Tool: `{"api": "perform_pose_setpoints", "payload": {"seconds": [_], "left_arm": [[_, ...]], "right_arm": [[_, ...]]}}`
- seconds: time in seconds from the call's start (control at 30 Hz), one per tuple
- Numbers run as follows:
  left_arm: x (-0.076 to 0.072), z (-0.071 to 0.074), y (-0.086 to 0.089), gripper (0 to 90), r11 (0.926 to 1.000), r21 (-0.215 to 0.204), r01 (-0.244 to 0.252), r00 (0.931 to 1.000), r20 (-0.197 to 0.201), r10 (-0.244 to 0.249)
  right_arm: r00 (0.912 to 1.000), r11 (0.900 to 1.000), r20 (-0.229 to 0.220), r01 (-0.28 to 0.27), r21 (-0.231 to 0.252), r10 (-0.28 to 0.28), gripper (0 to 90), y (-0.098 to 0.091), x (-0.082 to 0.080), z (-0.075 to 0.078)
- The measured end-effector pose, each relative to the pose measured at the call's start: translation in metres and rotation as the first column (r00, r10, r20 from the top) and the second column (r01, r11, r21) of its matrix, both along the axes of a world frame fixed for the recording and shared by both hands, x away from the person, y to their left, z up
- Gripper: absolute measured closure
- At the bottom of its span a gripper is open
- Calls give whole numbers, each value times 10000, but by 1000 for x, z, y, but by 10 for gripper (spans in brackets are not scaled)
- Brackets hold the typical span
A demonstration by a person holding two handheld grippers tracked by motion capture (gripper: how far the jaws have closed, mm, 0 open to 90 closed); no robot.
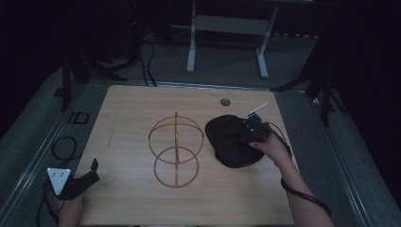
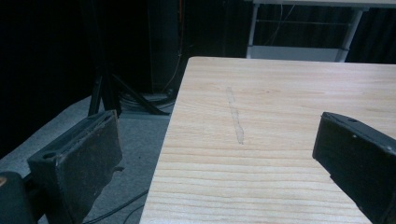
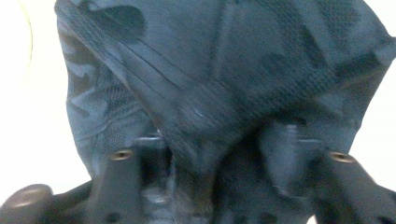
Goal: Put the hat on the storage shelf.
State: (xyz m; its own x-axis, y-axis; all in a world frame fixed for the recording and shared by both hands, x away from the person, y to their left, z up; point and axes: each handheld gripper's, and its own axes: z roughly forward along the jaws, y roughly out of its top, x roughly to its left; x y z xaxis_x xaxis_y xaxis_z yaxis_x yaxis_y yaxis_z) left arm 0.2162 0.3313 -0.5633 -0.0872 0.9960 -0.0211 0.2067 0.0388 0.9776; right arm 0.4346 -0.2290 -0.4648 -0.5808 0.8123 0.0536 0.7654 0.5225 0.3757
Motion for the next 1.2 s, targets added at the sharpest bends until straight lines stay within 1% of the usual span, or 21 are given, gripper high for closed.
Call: {"api": "perform_pose_setpoints", "payload": {"seconds": [0.07, 0.1, 0.17, 0.23, 0.27, 0.3, 0.47, 0.57, 0.7, 0.8, 0.93, 0.97, 1.0, 1.07, 1.13, 1.2], "left_arm": [[0, 0, 0, 18, 10000, 5, -6, 10000, 0, 6], [0, 0, 0, 18, 10000, 8, -8, 10000, -6, 8], [0, 0, 0, 18, 10000, 2, -5, 10000, -13, 5], [0, 0, 0, 18, 10000, -9, -14, 10000, -8, 14], [0, 0, 0, 18, 10000, -18, -17, 10000, -9, 17], [0, 0, 0, 18, 10000, -22, -13, 10000, -11, 13], [0, 0, 0, 18, 10000, -19, -16, 10000, -3, 16], [0, 0, 0, 18, 10000, -26, -12, 10000, -11, 12], [0, 0, 0, 18, 10000, -22, -16, 10000, -16, 16], [0, 0, 0, 18, 10000, -20, -30, 10000, -11, 29], [0, 0, 0, 18, 10000, -9, -40, 10000, -18, 40], [0, 0, 0, 18, 10000, -3, -54, 10000, -34, 54], [0, 0, 0, 18, 10000, 5, -52, 10000, -39, 52], [0, 0, 0, 18, 10000, -8, -48, 10000, -27, 48], [0, 0, 0, 18, 10000, -42, -54, 10000, -36, 54], [0, 0, 0, 18, 10000, -15, -55, 10000, -30, 55]], "right_arm": [[9999, 10000, -127, -64, -25, 64, 645, 0, 1, 0], [9999, 9999, -118, -83, -86, 82, 663, 1, 1, 0], [9997, 9995, -182, -171, -255, 167, 773, 2, 1, 1], [9998, 9988, -95, -174, -452, 170, 822, 3, 1, 2], [9999, 9988, -83, -139, -464, 135, 852, 3, 1, 3], [10000, 9989, -18, -95, -468, 94, 862, 2, 1, 4], [9995, 9975, 47, -310, -632, 314, 875, 0, 0, 12], [9993, 9978, 85, -357, -550, 362, 876, -2, -1, 16], [9973, 9965, 265, -669, -502, 683, 875, -8, -5, 27], [9949, 9941, 200, -976, -477, 986, 875, -12, -9, 34], [9871, 9849, 109, -1584, -692, 1596, 875, -17, -16, 41], [9839, 9819, 40, -1779, -647, 1785, 875, -18, -18, 43], [9775, 9753, 5, -2105, -673, 2110, 875, -20, -21, 44], [9722, 9699, -123, -2341, -671, 2338, 874, -24, -24, 46], [9654, 9623, -239, -2609, -769, 2598, 874, -28, -27, 47], [9568, 9536, -319, -2907, -789, 2890, 874, -32, -31, 47]]}}
